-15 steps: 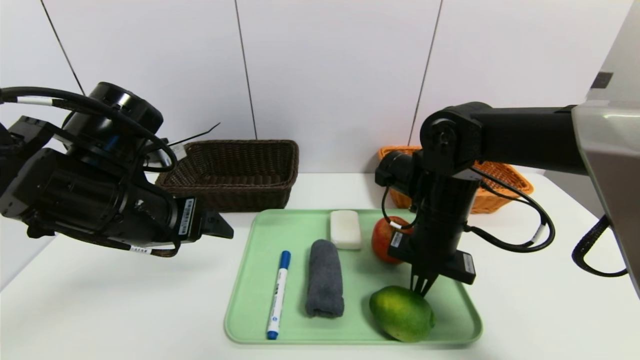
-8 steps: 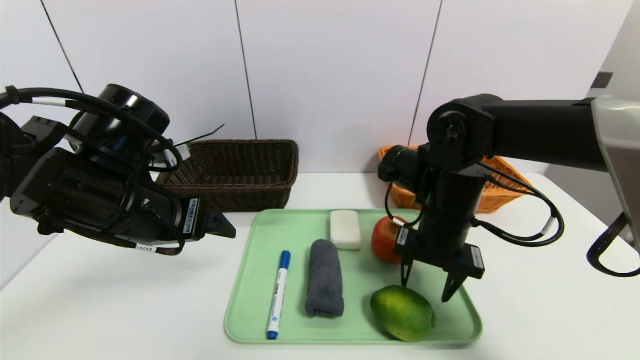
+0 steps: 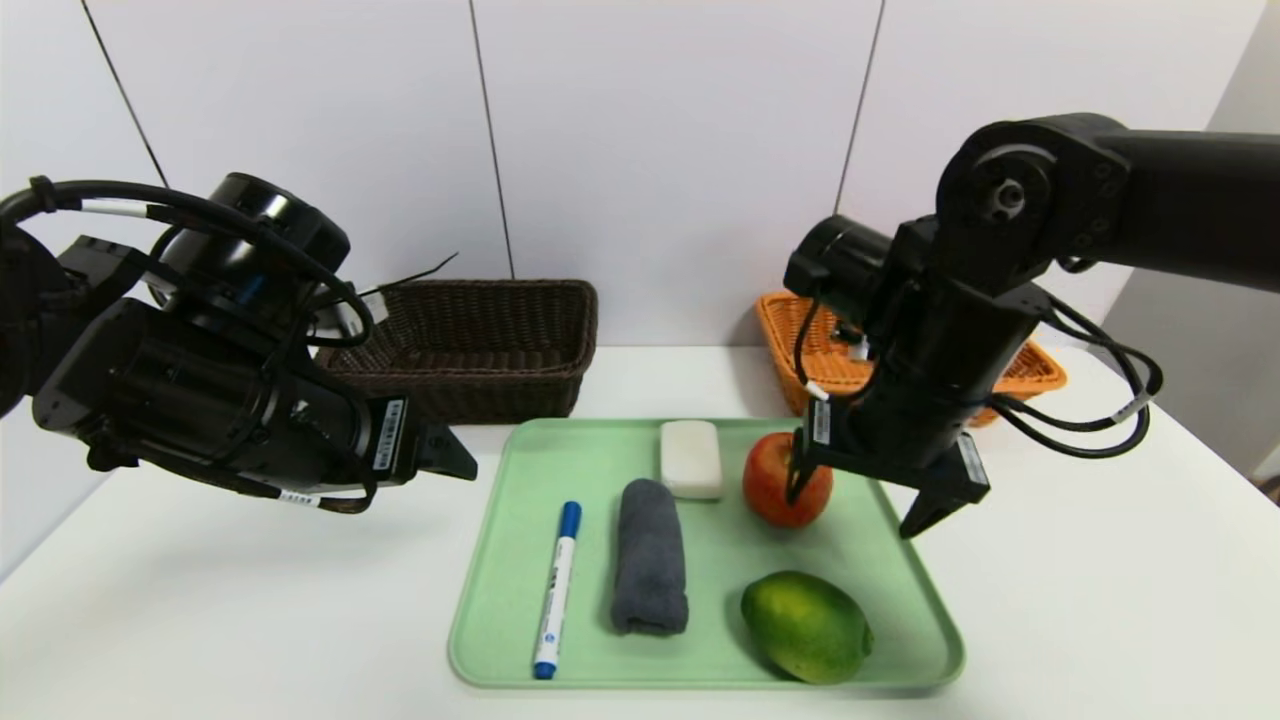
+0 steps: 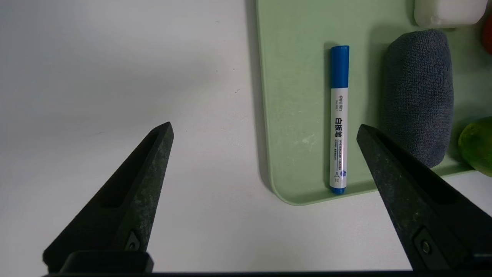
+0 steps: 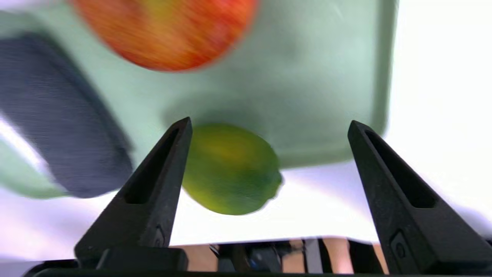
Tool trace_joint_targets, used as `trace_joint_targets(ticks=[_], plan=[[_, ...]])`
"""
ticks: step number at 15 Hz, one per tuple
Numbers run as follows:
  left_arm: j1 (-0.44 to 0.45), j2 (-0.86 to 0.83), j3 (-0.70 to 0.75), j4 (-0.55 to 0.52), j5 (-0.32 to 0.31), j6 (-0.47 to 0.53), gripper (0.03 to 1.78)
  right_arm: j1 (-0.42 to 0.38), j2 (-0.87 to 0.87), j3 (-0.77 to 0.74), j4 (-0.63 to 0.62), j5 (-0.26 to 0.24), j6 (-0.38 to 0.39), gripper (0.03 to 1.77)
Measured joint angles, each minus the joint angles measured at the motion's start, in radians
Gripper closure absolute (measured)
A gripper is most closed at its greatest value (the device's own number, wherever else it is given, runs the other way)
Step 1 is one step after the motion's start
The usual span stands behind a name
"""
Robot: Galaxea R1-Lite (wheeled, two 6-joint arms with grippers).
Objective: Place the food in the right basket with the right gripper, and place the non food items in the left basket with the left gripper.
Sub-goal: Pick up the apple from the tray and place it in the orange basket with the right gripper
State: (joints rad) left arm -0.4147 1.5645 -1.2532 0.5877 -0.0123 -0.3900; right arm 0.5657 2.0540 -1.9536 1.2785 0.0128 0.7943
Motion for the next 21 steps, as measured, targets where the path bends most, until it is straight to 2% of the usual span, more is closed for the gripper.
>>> trace_joint_targets(ticks=[5,10,21], plan=[[-0.011,-0.001,0.003,0.007,0.000,-0.006,0.12,0.001,-0.036,-0.001,-0.121,0.005,0.005,0.24],[-0.034,-0.006,0.003,0.010,0.005,-0.008,0.12,-0.008,-0.012,-0.001,-0.187,0.004,0.009,0.16],[-0.040,-0.040,0.011,0.020,0.007,-0.008,0.12,-0.033,0.115,0.000,-0.250,-0.005,0.011,0.11]])
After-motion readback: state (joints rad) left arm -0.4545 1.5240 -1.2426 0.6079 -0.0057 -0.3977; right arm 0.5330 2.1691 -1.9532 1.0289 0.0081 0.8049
